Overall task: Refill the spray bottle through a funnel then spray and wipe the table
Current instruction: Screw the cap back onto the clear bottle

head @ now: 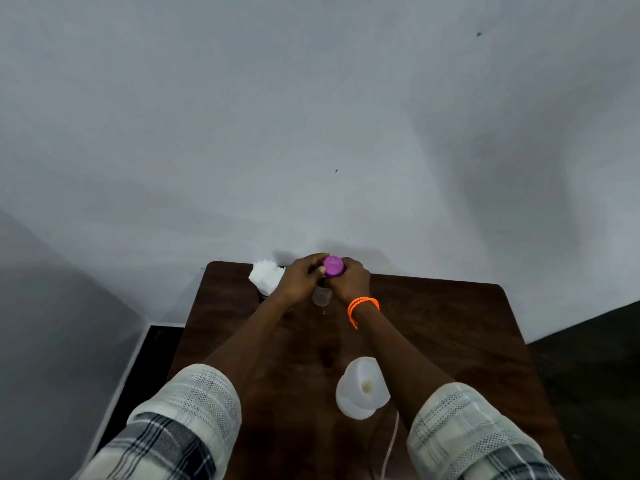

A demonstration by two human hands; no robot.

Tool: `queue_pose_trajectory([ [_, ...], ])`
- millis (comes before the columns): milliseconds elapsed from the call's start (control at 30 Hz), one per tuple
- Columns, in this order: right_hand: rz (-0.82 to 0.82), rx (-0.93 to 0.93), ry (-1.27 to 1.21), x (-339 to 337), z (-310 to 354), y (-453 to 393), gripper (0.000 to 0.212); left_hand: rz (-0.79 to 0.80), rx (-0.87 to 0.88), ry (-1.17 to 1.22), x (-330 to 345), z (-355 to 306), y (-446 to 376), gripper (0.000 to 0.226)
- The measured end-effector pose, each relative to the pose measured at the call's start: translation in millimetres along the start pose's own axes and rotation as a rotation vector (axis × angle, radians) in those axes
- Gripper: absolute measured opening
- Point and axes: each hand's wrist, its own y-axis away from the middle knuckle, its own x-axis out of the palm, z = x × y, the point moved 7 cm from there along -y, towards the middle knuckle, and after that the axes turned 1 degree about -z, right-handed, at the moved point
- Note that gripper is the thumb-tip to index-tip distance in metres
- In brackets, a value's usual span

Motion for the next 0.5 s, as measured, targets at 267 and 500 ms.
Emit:
queue_pose_trajectory([
  [267, 0.035, 0.008, 0.066, 16.6, -2.9, -16.4, 0.032, -0.037, -0.02, -0.016, -6.3, 10.8, -6.7, 0.033],
  [500, 0.069, -0.011, 0.083, 22.3, -2.6, -17.7, 0.041, -0.074, -0.055, -0.02, -11.4, 18.0, -4.8, 0.032],
])
